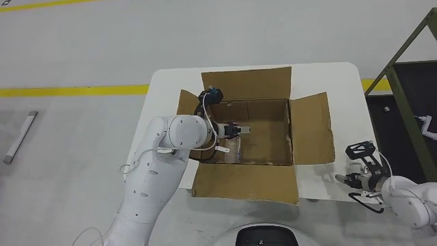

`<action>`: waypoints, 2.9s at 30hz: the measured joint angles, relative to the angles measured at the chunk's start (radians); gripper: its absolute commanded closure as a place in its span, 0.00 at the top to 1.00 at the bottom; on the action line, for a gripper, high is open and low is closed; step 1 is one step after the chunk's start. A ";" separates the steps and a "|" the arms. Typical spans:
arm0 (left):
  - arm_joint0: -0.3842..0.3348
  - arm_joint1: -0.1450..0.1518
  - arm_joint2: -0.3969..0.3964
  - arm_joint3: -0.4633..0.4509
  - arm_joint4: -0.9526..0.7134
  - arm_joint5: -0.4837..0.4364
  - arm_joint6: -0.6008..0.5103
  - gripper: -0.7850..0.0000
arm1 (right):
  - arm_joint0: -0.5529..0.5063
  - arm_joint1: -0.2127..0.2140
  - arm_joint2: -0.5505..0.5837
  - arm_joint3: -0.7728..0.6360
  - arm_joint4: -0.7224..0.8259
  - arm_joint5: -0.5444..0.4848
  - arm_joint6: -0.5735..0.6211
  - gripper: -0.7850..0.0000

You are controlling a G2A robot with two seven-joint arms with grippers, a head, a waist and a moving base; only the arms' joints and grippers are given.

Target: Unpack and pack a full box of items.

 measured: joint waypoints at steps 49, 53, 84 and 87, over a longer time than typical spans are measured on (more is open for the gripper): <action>0.154 0.095 -0.403 -0.350 0.499 -0.008 -0.060 1.00 | 0.211 0.014 0.296 0.029 0.938 0.075 0.040 0.00; 0.164 0.102 -0.443 -0.341 0.544 -0.020 -0.068 1.00 | 0.227 0.017 0.268 -0.033 1.062 0.075 0.083 0.00; 0.176 0.106 -0.461 -0.303 0.555 -0.029 -0.097 1.00 | 0.385 0.006 -0.240 -0.059 0.907 0.168 0.035 0.00; 0.176 0.106 -0.461 -0.303 0.555 -0.029 -0.097 1.00 | 0.388 0.003 -0.265 -0.042 0.879 0.178 -0.046 0.00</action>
